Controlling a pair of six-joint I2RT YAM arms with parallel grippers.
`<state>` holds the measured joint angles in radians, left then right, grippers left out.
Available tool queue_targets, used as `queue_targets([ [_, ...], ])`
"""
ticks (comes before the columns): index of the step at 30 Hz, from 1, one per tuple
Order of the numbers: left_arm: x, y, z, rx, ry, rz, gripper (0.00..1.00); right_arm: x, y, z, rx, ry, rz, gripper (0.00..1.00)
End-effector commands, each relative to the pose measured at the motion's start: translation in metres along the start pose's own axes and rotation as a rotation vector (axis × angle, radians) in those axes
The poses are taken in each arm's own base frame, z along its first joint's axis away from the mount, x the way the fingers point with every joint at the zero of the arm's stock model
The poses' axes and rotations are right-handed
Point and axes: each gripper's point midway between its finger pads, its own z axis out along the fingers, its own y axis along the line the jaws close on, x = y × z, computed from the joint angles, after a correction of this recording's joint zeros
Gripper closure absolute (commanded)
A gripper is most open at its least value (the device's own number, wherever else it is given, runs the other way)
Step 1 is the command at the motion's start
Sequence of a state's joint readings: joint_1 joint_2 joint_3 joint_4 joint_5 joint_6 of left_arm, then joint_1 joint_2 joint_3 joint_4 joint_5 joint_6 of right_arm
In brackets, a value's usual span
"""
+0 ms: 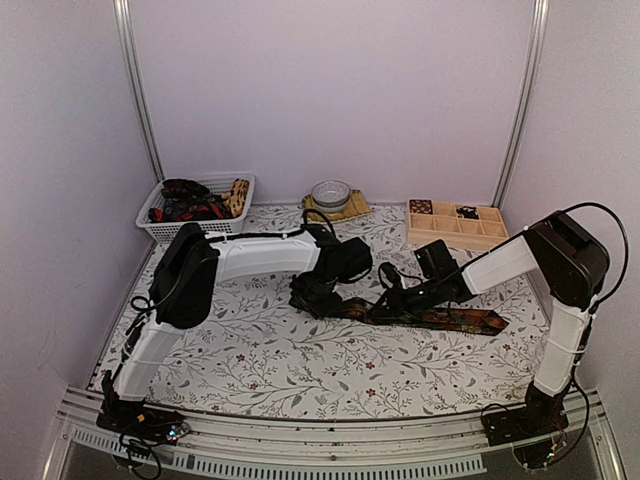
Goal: Roll the ties
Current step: Roll the tie at the center of the board.
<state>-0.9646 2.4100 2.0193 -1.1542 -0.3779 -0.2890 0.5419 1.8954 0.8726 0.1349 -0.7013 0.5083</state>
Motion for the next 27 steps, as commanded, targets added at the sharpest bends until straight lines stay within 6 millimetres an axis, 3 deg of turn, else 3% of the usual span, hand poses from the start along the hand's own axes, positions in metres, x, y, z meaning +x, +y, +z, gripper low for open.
queue_targets([
  [1, 0.0, -0.01, 0.008, 0.08, -0.002, -0.013, 0.59, 0.004, -0.017, 0.0, 0.078, 0.007, 0.03, 0.69],
  [12, -0.024, 0.006, -0.022, 0.079, -0.125, -0.03, 0.58, -0.003, -0.007, -0.007, 0.069, -0.013, 0.009, 0.69],
  [27, -0.026, 0.022, -0.036, 0.049, -0.15, -0.047, 0.57, -0.019, 0.015, -0.02, 0.052, -0.046, -0.038, 0.69],
])
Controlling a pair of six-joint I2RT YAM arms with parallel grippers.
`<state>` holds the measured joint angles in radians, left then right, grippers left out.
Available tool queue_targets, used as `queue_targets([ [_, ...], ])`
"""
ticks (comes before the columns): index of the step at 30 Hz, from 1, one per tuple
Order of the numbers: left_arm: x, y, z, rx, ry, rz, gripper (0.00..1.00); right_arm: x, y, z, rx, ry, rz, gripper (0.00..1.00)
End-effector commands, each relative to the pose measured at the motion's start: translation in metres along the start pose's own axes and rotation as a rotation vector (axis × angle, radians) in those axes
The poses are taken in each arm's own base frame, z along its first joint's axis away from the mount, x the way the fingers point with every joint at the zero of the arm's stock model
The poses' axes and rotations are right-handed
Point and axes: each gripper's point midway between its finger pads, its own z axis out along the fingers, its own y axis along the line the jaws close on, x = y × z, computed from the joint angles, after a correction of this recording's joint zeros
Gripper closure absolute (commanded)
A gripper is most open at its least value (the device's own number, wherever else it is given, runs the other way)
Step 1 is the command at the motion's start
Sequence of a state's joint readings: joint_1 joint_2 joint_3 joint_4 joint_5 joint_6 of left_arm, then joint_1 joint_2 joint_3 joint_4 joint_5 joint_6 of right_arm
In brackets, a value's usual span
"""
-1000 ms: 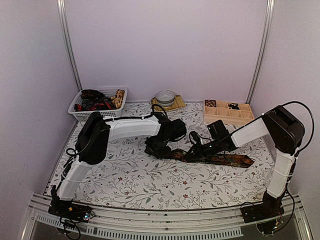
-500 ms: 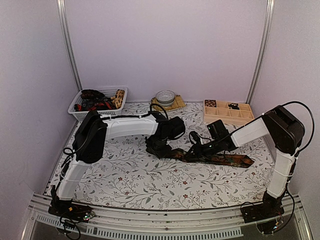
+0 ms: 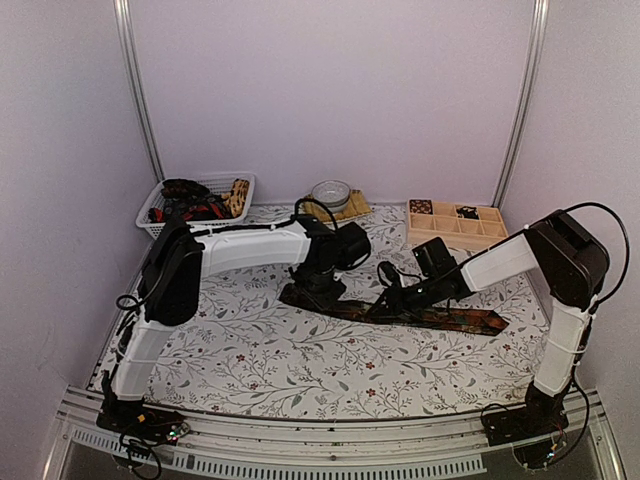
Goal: Roll the ties
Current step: Roll the tie at the center of the board.
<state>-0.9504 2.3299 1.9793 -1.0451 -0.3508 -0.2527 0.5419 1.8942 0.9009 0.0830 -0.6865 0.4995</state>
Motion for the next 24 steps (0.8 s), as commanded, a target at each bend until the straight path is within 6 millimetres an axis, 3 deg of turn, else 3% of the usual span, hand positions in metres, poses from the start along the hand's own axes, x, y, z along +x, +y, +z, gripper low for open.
queue_targets([
  [1, -0.004, 0.015, -0.014, -0.007, -0.026, -0.016, 0.57, -0.017, 0.017, -0.021, 0.03, -0.058, -0.047, 0.69],
  [7, -0.017, 0.018, -0.032, 0.023, -0.097, -0.033, 0.56, -0.024, 0.026, -0.028, 0.027, -0.074, -0.063, 0.69],
  [14, -0.042, 0.028, -0.081, 0.199, -0.285, -0.153, 0.36, -0.034, 0.048, -0.043, 0.0, -0.111, -0.098, 0.6],
  [17, -0.044, 0.05, -0.101, 0.31, -0.365, -0.251, 0.3, -0.043, 0.063, -0.054, -0.01, -0.143, -0.124, 0.58],
  [20, -0.035, 0.074, -0.102, 0.39, -0.391, -0.358, 0.26, -0.054, 0.079, -0.063, -0.029, -0.168, -0.145, 0.57],
  [24, -0.01, 0.096, -0.087, 0.498, -0.397, -0.482, 0.26, -0.067, 0.096, -0.059, -0.046, -0.166, -0.155, 0.56],
])
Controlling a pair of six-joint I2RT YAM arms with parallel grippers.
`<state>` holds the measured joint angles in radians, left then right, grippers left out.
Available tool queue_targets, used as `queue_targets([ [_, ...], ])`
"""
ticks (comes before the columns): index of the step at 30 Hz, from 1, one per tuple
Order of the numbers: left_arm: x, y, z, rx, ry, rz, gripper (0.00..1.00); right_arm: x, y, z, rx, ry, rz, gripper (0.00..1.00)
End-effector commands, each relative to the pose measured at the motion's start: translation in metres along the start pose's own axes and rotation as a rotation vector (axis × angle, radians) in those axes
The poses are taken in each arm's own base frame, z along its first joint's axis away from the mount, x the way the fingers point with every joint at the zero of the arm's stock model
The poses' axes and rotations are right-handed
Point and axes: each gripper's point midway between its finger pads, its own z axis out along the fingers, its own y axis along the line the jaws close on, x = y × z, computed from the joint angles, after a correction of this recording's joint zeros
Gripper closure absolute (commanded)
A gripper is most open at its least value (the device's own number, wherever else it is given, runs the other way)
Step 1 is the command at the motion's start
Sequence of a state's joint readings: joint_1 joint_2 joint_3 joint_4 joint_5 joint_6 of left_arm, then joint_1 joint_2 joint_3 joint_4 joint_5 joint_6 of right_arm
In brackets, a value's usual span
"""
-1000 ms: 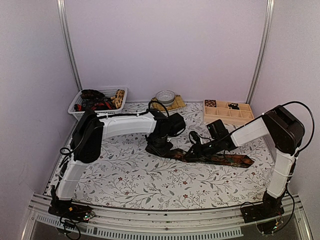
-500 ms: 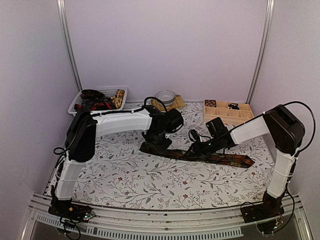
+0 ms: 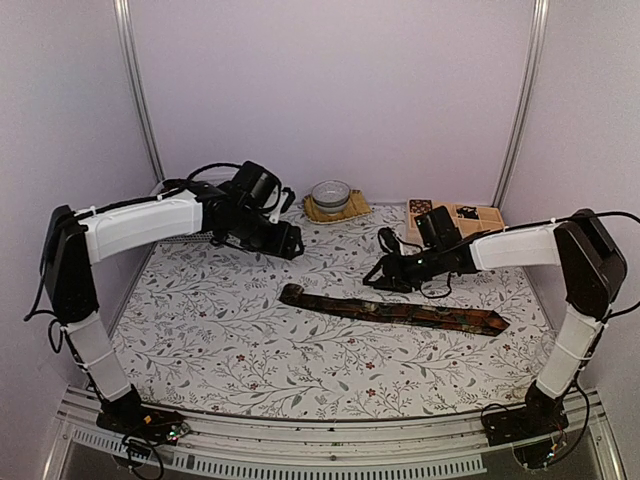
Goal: Roll the ties
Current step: Roll the tie at the center of the board.
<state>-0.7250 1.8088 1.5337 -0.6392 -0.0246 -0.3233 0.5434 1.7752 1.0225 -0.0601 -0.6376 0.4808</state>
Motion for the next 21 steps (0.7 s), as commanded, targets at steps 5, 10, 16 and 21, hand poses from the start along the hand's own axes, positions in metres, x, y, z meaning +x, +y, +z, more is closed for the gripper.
queue_targets([
  [5, 0.021, 0.028, 0.01, 0.268, -0.053, -0.253, 0.27, -0.035, 0.067, 0.012, -0.078, -0.02, -0.061, 0.56],
  [10, 0.032, 0.044, 0.02, 0.342, -0.059, -0.327, 0.28, -0.045, 0.087, 0.058, -0.112, 0.024, -0.054, 0.57],
  [16, 0.049, 0.063, 0.035, 0.385, -0.051, -0.398, 0.32, -0.039, 0.085, 0.107, -0.158, 0.09, 0.02, 0.61],
  [21, 0.063, 0.07, 0.052, 0.373, -0.018, -0.413, 0.36, -0.03, 0.071, 0.138, -0.169, 0.146, 0.089, 0.64],
])
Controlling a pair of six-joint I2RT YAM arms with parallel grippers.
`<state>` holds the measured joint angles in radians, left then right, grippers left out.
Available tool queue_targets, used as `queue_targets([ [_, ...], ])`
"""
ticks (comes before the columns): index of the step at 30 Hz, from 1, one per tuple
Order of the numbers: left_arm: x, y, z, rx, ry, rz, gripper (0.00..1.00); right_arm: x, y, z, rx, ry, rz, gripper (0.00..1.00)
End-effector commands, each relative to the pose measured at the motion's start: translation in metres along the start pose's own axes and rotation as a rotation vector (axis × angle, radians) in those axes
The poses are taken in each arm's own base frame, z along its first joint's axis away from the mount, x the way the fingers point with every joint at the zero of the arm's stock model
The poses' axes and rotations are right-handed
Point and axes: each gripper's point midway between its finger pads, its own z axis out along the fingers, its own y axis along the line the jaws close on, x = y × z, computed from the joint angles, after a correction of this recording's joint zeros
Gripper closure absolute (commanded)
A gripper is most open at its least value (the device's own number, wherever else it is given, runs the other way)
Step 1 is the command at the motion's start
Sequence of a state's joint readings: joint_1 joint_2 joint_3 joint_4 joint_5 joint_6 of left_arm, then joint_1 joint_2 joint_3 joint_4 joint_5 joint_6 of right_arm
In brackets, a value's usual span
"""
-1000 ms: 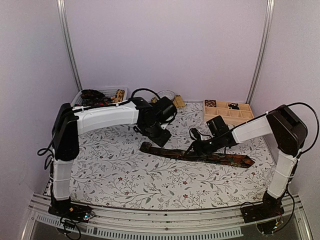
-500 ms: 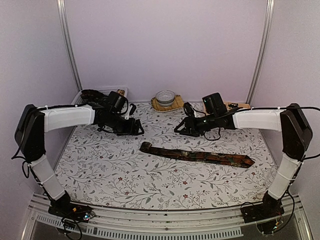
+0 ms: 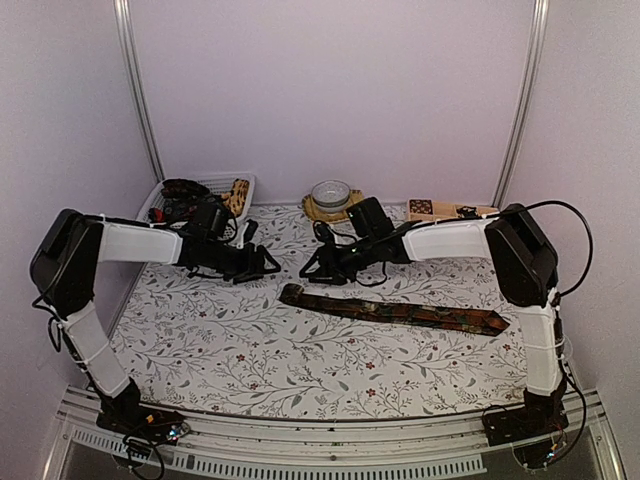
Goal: Roll the ties
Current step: Roll the tie at the center of the board.
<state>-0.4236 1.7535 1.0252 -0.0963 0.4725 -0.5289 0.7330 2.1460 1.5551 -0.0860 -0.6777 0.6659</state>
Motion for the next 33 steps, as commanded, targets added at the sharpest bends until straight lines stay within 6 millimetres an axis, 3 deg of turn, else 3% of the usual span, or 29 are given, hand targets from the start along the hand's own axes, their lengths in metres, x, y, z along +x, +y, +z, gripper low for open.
queue_targets([
  [1, 0.005, 0.006, 0.013, 0.042, 0.009, -0.008, 0.37, 0.012, -0.03, 0.035, -0.011, 0.063, 0.099, 0.64],
  [7, 0.013, 0.015, 0.025, 0.049, 0.037, -0.022, 0.43, 0.018, -0.04, 0.049, -0.004, 0.085, 0.134, 0.66],
  [10, 0.016, 0.018, 0.029, 0.051, 0.045, -0.025, 0.43, 0.031, -0.06, 0.063, 0.019, 0.118, 0.164, 0.67],
  [26, 0.039, 0.029, 0.048, 0.074, 0.107, -0.052, 0.5, 0.034, -0.07, 0.078, 0.025, 0.126, 0.194, 0.71],
  [31, 0.039, 0.024, 0.05, 0.102, 0.11, -0.043, 0.53, 0.038, -0.076, 0.081, 0.032, 0.138, 0.206, 0.75],
  [33, 0.047, 0.032, 0.058, 0.095, 0.136, -0.056, 0.53, 0.039, -0.078, 0.081, 0.037, 0.142, 0.21, 0.79],
])
